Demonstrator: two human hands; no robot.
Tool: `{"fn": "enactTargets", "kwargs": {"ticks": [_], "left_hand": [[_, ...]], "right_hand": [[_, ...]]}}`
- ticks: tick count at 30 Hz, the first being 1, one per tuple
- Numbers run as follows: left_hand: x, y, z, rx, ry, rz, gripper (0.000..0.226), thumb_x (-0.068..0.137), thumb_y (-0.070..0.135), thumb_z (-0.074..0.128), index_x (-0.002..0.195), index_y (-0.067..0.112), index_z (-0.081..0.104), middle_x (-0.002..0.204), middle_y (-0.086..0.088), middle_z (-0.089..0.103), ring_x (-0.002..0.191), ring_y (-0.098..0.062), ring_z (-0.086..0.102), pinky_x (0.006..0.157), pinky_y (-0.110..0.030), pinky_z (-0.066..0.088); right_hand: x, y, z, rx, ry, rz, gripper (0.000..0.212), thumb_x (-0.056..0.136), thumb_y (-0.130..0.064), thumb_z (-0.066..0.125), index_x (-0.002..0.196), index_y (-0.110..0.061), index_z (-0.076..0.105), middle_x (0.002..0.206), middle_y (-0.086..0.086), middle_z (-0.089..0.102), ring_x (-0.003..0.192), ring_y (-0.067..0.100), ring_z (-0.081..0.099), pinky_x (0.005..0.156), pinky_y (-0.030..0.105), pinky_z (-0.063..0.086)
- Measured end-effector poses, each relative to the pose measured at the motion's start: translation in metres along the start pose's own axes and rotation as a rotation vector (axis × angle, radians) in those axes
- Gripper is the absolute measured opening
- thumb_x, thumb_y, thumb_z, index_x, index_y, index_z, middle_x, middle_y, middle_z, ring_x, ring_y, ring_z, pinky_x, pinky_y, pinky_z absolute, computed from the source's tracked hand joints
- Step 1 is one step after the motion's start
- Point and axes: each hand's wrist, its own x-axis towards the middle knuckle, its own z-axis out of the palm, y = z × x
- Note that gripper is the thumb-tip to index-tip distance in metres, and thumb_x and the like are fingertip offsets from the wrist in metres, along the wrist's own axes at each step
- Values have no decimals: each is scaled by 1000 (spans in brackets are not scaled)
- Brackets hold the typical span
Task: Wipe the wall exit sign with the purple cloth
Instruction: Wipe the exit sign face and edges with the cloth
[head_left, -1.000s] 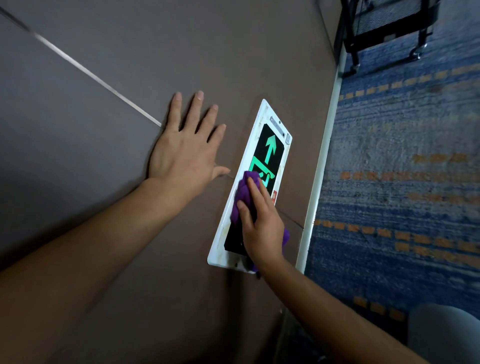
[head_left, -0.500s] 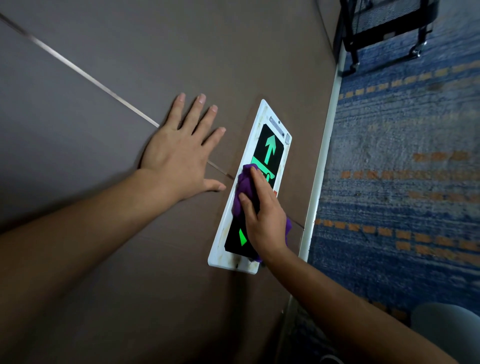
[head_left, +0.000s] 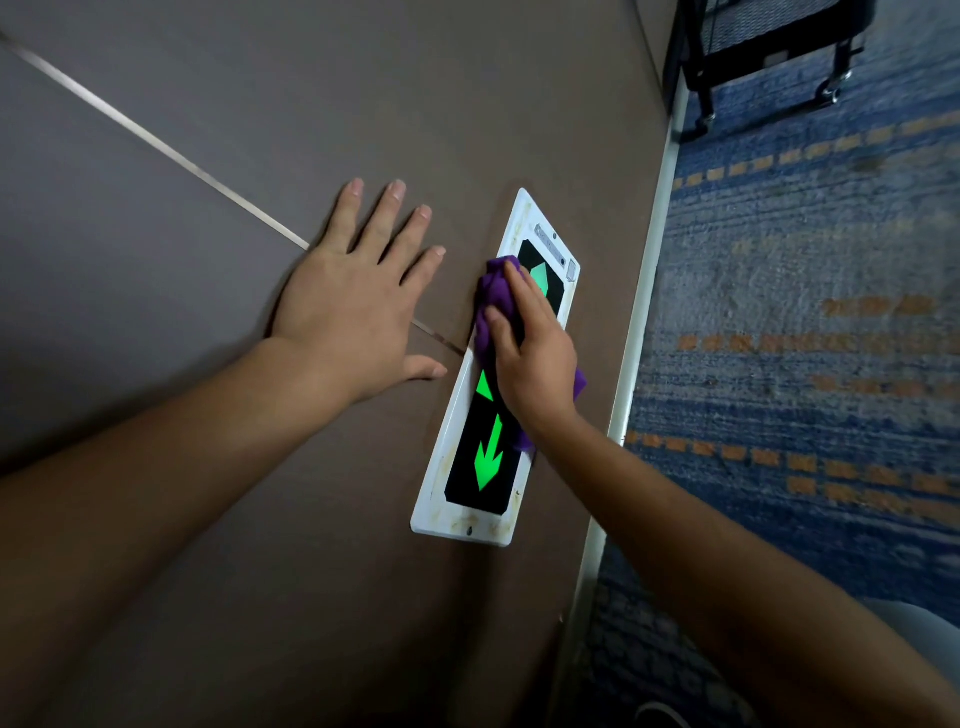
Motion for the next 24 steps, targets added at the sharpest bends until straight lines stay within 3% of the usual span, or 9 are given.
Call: {"fn": "enactTargets", "kwargs": {"ticks": [8, 16, 22, 24], "left_hand": [[1, 2, -4, -13, -5, -8, 109, 83, 90, 9, 164, 18, -5, 172, -18, -11, 158, -42, -14, 125, -64, -3], [3, 2, -4, -48, -17, -19, 107, 84, 89, 14, 164, 20, -5, 172, -17, -12, 158, -42, -16, 125, -64, -5], [7, 0, -2, -70, -5, -12, 105, 85, 89, 18, 164, 22, 0, 173, -15, -9, 158, -41, -14, 124, -63, -6], [11, 0, -3, -81, -11, -6, 106, 84, 90, 19, 164, 24, 1, 173, -14, -8, 158, -40, -14, 124, -63, -6]], "right_hand": [[-78, 10, 10, -26, -83, -46, 58, 105, -29, 56, 159, -31, 36, 167, -12, 32, 156, 4, 23, 125, 25, 23], [-23, 3, 5, -48, -26, -66, 54, 105, -29, 57, 157, -31, 41, 165, -9, 38, 154, 12, 31, 121, 34, 35], [10, 0, 2, -20, 26, -27, 54, 102, -28, 59, 154, -34, 44, 159, -9, 47, 146, 10, 41, 106, 22, 36], [-1, 1, 3, -21, 27, -24, 55, 102, -29, 59, 154, -35, 43, 161, -11, 44, 147, 8, 40, 109, 21, 35]]}}
